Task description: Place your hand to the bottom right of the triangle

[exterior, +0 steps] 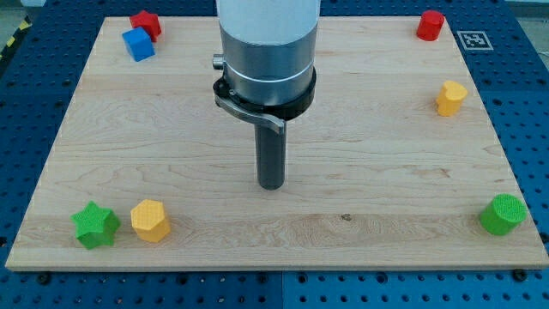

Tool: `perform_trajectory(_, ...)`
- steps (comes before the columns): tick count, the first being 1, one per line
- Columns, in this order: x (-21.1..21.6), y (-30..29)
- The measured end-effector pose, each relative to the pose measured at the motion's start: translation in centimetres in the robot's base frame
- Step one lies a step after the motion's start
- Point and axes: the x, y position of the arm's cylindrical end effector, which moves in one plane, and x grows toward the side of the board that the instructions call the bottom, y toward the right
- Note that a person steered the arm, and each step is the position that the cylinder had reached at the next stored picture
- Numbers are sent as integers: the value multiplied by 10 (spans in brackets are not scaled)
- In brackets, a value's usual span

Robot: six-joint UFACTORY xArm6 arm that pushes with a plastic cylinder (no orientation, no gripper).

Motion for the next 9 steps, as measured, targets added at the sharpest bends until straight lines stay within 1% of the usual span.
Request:
perform_trajectory(2,0,10)
perform_trajectory(3,-23,15)
perform_trajectory(5,-104,31)
perform_trajectory(6,-116,35)
perform_trajectory(8,-118,41)
perform_trajectory(9,-120,65)
